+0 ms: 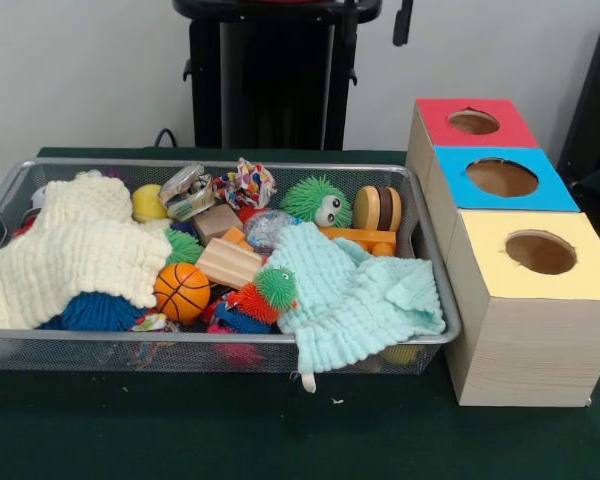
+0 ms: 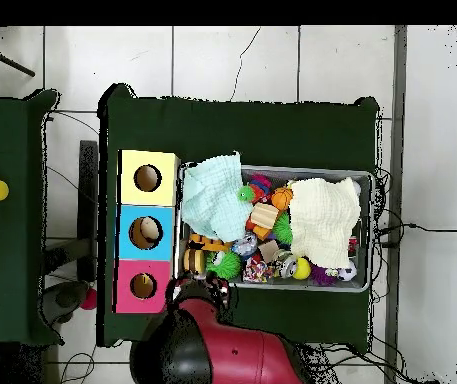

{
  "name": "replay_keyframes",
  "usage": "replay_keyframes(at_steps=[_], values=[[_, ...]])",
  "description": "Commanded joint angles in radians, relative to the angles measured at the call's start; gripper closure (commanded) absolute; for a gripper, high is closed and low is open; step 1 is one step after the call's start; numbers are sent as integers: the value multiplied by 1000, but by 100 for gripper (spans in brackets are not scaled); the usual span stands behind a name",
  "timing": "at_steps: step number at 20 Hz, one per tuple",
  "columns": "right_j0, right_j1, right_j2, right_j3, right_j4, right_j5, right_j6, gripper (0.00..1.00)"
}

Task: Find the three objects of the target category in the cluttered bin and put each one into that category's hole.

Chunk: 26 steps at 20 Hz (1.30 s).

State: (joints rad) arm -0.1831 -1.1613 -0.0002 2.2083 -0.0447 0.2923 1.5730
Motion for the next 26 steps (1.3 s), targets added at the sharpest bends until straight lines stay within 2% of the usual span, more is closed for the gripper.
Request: replay_keyframes(at_steps=[1,3,11,13,20,23,26], values=[[-29,140,28,1,-110,-144,93,0],[-27,152,13,1,-112,-166,113,0],[-111,222,68,31,-156,-266,116,0],[-120,247,64,25,-184,-289,106,0],[-219,292,106,21,-268,-297,74,0],[-246,301,104,20,-300,-300,76,0],[-227,356,65,-6,-342,-343,84,0]])
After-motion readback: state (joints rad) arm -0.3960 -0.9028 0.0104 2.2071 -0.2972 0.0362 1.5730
